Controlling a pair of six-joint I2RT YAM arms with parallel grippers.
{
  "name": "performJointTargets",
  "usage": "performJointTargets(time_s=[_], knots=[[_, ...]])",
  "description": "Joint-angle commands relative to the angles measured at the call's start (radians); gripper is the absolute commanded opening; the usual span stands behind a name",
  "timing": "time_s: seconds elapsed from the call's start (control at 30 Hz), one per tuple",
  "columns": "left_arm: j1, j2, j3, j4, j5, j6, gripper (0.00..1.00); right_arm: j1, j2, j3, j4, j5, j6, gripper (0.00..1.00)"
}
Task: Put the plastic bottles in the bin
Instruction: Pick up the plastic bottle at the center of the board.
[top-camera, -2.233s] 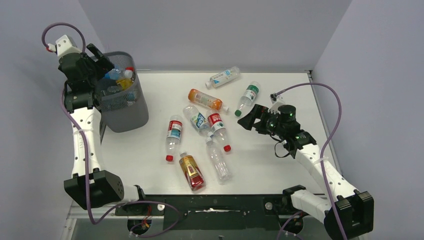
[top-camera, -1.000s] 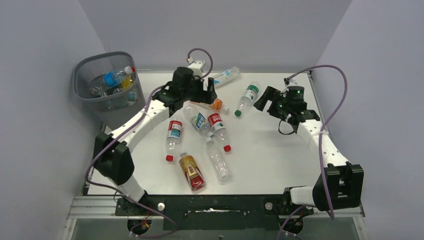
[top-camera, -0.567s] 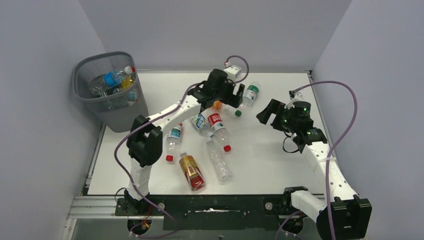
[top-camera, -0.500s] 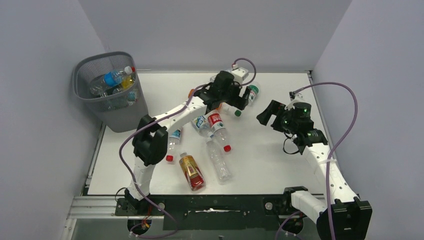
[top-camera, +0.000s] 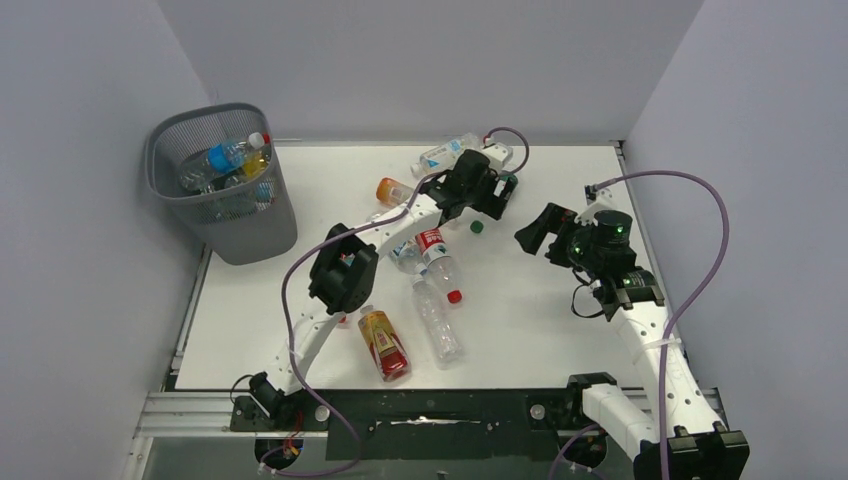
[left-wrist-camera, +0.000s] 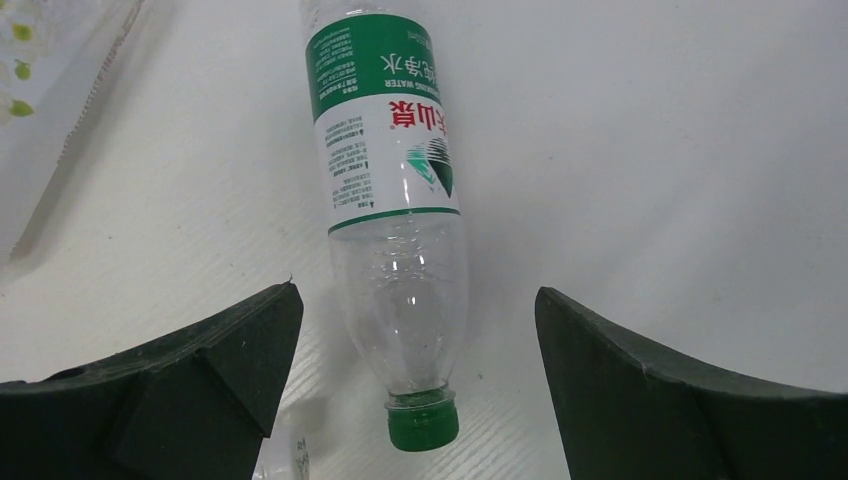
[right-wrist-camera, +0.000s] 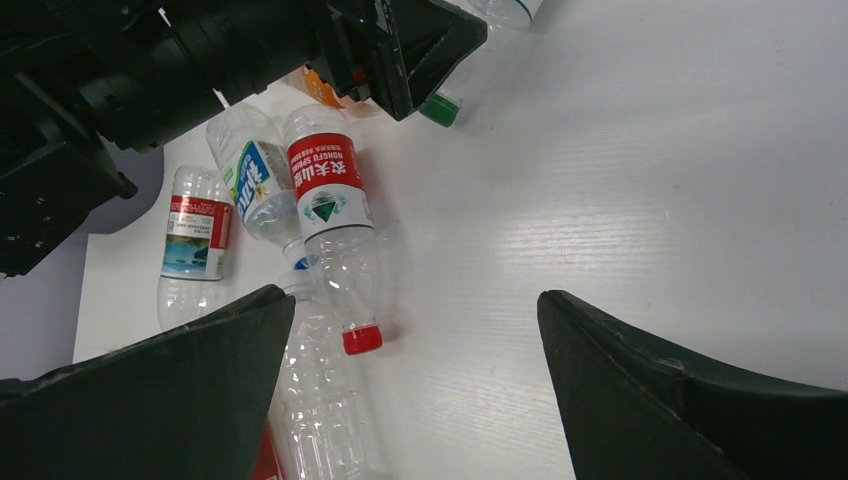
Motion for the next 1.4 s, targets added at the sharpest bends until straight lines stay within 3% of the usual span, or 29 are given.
performJointTargets(time_s=[0.0, 0.87, 0.97, 1.17, 1.37], knots=[[0.0, 0.013, 0.064, 0.086, -0.06, 0.012, 0.88, -0.008, -0.019, 0.002, 0.015, -0.023, -0.008, 0.98], [0.009, 0.188, 0.114, 0.199, -0.031, 0.027, 0.87, -0.008, 0.006, -0.047, 0.057, -0.045, 0.01, 0.98], [0.014, 0.196, 0.113, 0.198, -0.031, 0.023, 0.82, -0.007, 0.003, -0.049, 0.058, -0.046, 0.007, 0.98], [0.022, 0.18, 0.085, 0.193, -0.015, 0.011, 0.6, -0.008, 0.0, -0.053, 0.057, -0.05, 0.007, 0.98], [0.023, 0.094, -0.009, 0.231, -0.015, 0.0, 0.53, -0.008, -0.012, -0.061, 0.052, -0.051, 0.011, 0.98]])
